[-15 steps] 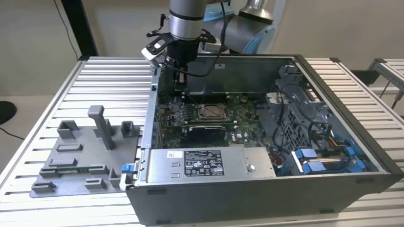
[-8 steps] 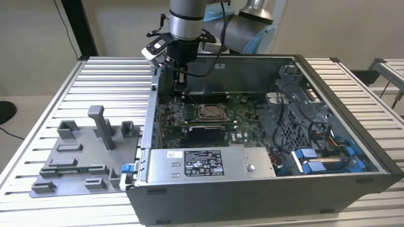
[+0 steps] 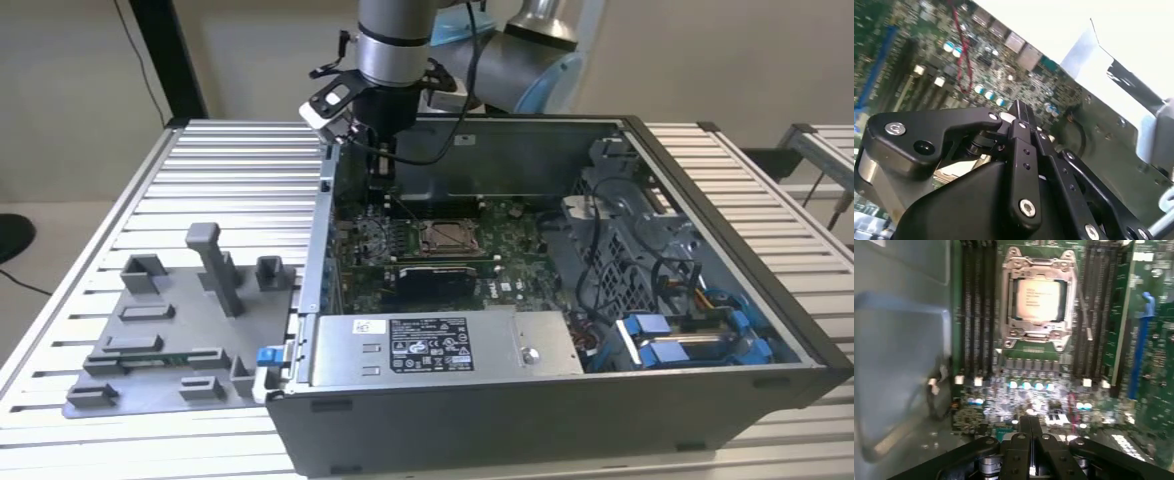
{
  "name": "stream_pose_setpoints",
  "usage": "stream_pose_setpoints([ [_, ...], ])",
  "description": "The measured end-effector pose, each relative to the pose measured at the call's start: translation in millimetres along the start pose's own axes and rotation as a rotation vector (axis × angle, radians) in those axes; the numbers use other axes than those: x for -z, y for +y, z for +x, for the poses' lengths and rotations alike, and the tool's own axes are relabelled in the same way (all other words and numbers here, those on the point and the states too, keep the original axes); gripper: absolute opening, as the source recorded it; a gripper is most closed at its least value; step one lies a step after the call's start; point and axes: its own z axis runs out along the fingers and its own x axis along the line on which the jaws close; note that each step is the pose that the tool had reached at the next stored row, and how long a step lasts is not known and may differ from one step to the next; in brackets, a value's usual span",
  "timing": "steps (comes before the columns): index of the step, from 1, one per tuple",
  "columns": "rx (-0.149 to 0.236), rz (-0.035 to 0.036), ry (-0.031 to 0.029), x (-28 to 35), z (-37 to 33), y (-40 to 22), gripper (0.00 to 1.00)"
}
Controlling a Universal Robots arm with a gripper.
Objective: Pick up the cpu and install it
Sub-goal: 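Place the cpu into insertion slot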
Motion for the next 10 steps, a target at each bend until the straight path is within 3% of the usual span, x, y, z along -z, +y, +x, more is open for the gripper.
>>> stream_pose_setpoints([
  [1, 0.003, -0.0019, 0.0190, -0.2, -0.3, -0.3, 0.00],
  [2, 0.004, -0.0034, 0.0300, -0.8, -0.7, -0.5, 0.00],
  [3, 0.005, -0.0046, 0.0369, -1.7, -0.8, -0.5, 0.00],
  [5, 0.008, -0.0073, 0.0452, -4.5, -0.9, -0.6, 0.00],
  [10, 0.024, -0.0130, 0.0553, -10.6, -0.8, -0.1, 0.00],
])
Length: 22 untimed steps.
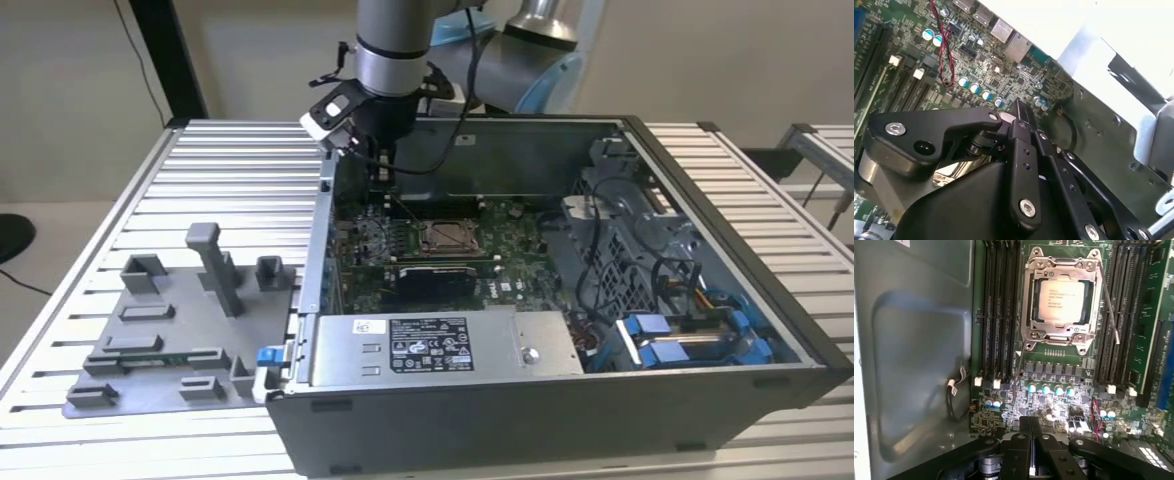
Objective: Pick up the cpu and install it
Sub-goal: 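Place the cpu into insertion slot, then close the cpu cover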
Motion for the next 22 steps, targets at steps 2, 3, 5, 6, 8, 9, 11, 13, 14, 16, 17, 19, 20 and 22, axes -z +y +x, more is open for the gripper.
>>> stream_pose_setpoints([
  [2, 0.013, -0.0004, 0.0023, -4.4, 0.8, 0.5, 0.00],
  [3, 0.017, -0.0003, 0.0029, -5.9, 1.4, 0.8, 0.00],
  [5, 0.024, 0.0001, 0.0052, -8.6, 2.6, 1.2, 0.00],
  [6, 0.027, 0.0002, 0.0072, -9.7, 3.3, 1.3, 0.00],
  [8, 0.032, 0.0001, 0.0134, -11.6, 4.1, 1.8, 0.00],
  [9, 0.034, 0.0001, 0.0175, -12.2, 4.3, 2.1, 0.00],
  [11, 0.039, -0.0007, 0.0308, -12.9, 4.5, 2.9, 0.00],
  [13, 0.045, -0.0018, 0.0494, -12.9, 4.5, 4.3, 0.00],
  [14, 0.045, -0.0018, 0.0504, -12.9, 4.5, 4.4, 0.00],
  [16, 0.045, -0.0018, 0.0501, -12.9, 4.5, 4.5, 0.00],
  [17, 0.046, -0.0018, 0.0500, -12.9, 4.5, 5.3, 0.00],
  [19, 0.046, -0.0015, 0.0500, -12.4, 4.2, 9.2, 0.00],
  [20, 0.046, -0.0013, 0.0500, -12.1, 4.1, 11.5, 0.00],
  [22, 0.046, -0.0008, 0.0503, -11.3, 3.8, 15.9, 0.00],
])
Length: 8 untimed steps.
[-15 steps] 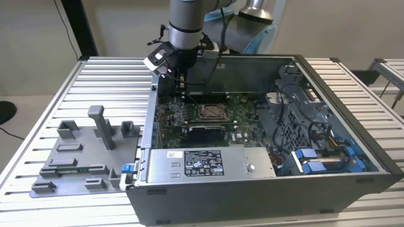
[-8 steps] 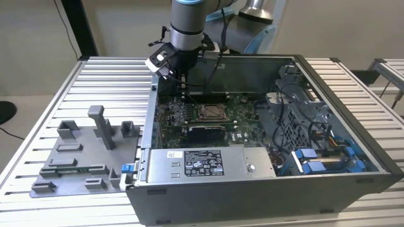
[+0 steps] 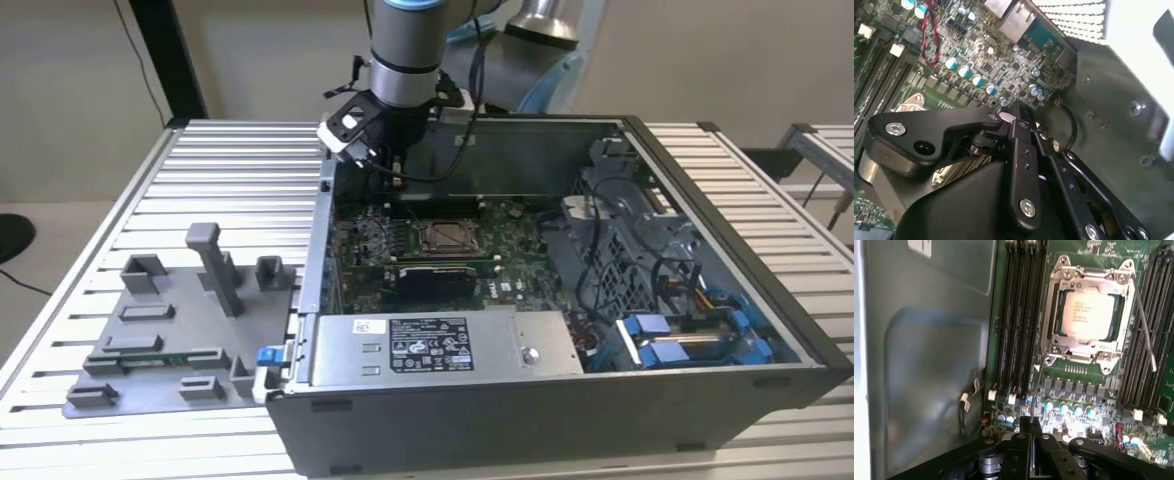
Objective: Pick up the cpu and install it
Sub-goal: 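Close the cpu cover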
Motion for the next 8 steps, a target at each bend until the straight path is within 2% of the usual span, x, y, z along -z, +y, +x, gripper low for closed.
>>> stream_pose_setpoints([
  [5, 0.000, 0.0003, 0.0034, 3.4, -0.4, 7.5, 0.00],
  [8, 0.000, 0.0021, 0.0040, 9.1, 0.1, 7.9, 0.00],
])
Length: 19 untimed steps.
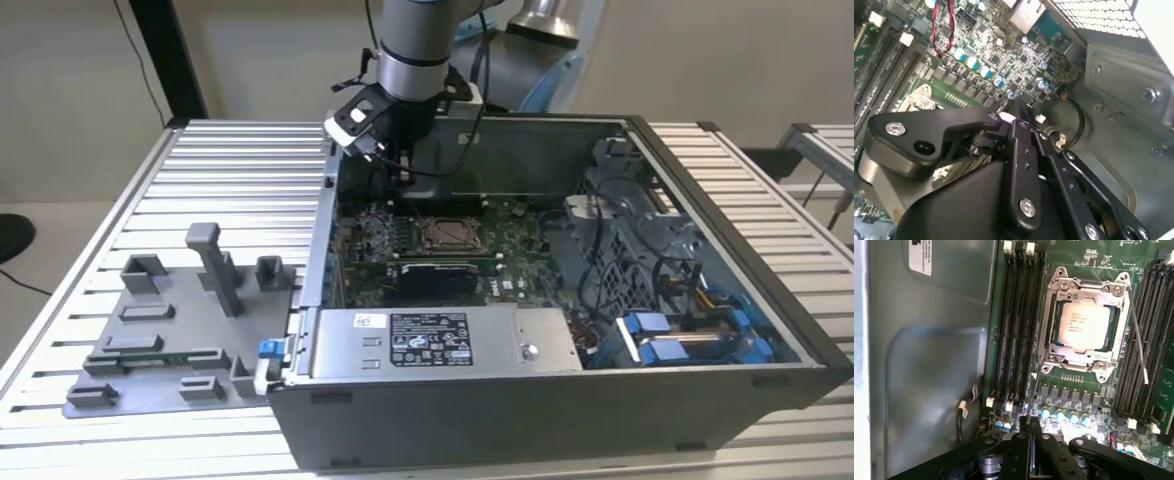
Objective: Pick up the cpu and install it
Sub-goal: 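Close the cpu cover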
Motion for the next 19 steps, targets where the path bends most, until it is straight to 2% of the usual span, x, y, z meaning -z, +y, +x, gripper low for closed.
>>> stream_pose_setpoints([
  [9, 0.004, -0.0014, 0.0015, 3.6, -3.6, -4.3, 0.00],
  [11, 0.005, -0.0019, 0.0058, 6.0, -3.2, -4.5, 0.00],
  [15, 0.007, -0.0029, 0.0149, 6.8, -3.2, -3.1, 0.00],
  [19, 0.009, -0.0038, 0.0262, 8.8, -3.6, 2.0, 0.00],
])
